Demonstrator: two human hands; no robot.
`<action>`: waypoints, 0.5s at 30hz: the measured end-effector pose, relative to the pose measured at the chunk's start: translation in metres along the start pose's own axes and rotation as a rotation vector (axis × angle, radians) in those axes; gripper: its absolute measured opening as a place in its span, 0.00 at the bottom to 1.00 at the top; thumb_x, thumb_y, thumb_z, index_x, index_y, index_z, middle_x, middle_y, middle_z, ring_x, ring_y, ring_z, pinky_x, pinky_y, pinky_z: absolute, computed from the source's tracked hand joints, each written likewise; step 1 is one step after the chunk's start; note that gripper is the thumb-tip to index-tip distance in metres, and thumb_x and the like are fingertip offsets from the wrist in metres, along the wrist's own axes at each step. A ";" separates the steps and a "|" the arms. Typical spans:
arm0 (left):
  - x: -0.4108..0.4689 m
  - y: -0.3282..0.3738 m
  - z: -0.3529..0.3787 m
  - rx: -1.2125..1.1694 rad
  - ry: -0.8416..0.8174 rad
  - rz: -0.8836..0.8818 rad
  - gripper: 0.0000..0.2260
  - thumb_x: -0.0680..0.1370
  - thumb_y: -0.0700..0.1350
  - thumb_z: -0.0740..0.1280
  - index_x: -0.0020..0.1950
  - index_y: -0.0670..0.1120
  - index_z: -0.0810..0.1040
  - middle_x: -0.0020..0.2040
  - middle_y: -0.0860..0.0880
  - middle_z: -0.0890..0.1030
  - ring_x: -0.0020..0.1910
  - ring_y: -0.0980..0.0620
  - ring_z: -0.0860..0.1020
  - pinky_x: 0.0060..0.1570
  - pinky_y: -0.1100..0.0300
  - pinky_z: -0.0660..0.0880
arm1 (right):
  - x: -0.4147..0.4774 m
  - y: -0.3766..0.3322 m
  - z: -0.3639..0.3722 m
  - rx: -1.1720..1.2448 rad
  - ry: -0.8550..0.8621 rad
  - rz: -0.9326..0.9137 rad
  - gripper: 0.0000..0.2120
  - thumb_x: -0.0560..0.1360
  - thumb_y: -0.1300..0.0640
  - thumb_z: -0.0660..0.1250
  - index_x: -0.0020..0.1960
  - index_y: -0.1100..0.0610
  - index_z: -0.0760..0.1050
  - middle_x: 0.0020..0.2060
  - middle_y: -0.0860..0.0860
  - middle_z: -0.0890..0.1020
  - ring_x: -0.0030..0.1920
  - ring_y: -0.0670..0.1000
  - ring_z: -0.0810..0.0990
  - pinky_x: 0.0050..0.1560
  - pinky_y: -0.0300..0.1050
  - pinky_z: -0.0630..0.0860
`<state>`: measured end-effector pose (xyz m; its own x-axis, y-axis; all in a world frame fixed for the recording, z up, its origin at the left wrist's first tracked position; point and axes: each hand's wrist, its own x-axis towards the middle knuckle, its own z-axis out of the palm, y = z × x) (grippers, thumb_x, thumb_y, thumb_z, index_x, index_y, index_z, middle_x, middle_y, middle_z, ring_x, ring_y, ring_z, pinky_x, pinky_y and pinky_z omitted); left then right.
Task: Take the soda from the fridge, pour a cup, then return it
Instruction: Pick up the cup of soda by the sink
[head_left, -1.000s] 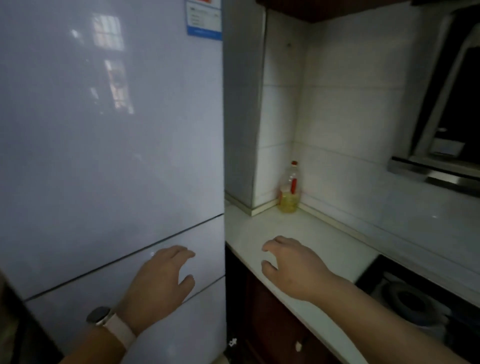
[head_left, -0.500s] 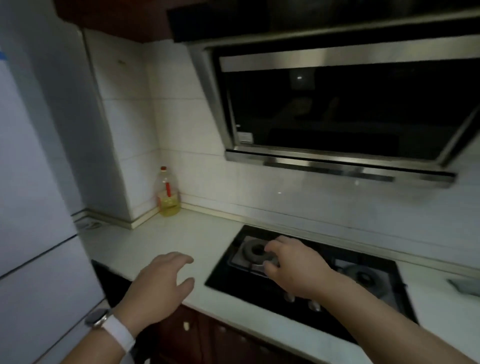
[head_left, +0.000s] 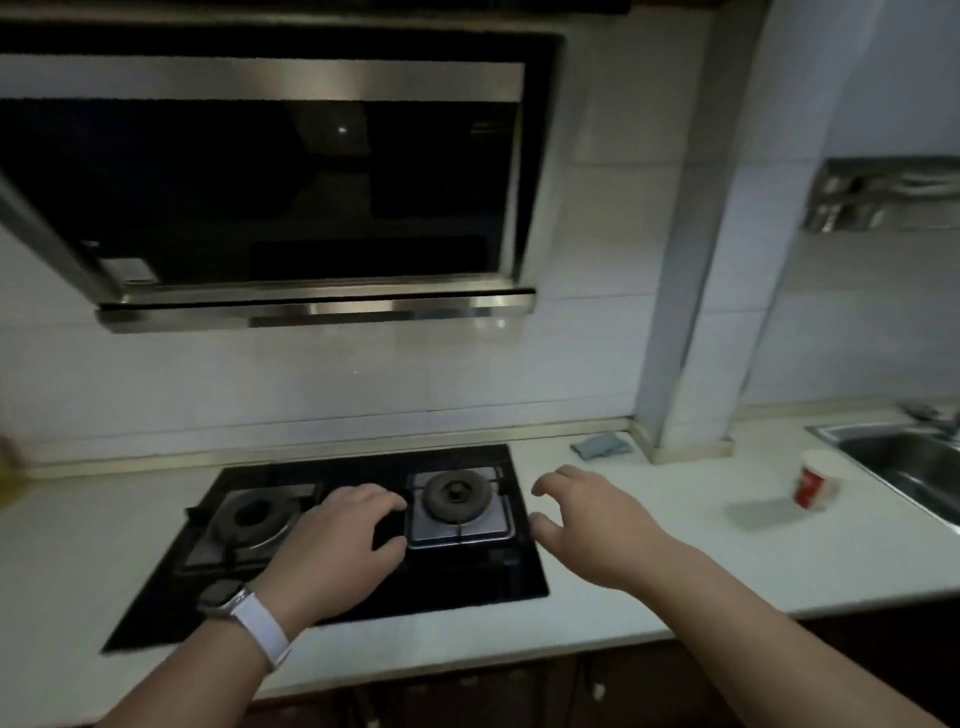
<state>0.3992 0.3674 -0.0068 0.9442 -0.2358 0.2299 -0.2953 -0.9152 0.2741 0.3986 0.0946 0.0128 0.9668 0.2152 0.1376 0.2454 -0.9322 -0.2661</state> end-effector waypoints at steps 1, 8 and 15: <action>0.011 0.013 0.007 0.003 -0.021 0.042 0.19 0.77 0.57 0.63 0.68 0.57 0.71 0.67 0.60 0.72 0.67 0.57 0.67 0.64 0.58 0.68 | -0.006 0.015 -0.003 0.004 0.003 0.035 0.19 0.78 0.44 0.59 0.67 0.49 0.71 0.62 0.46 0.74 0.62 0.52 0.72 0.58 0.49 0.73; 0.087 0.096 0.057 -0.037 -0.154 0.272 0.17 0.76 0.56 0.62 0.64 0.57 0.74 0.63 0.60 0.74 0.64 0.55 0.70 0.60 0.59 0.69 | -0.035 0.103 -0.017 -0.003 0.025 0.273 0.20 0.78 0.44 0.58 0.68 0.48 0.69 0.65 0.45 0.73 0.65 0.50 0.71 0.58 0.47 0.72; 0.173 0.163 0.118 -0.061 -0.241 0.436 0.20 0.77 0.57 0.61 0.68 0.56 0.71 0.67 0.58 0.72 0.67 0.56 0.67 0.65 0.59 0.66 | -0.028 0.182 -0.028 -0.036 0.042 0.455 0.21 0.78 0.43 0.58 0.68 0.48 0.69 0.65 0.45 0.73 0.64 0.50 0.72 0.59 0.47 0.72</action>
<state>0.5319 0.1388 -0.0323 0.7356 -0.6676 0.1148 -0.6712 -0.6954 0.2567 0.4140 -0.0895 -0.0131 0.9717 -0.2301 0.0527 -0.2074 -0.9387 -0.2754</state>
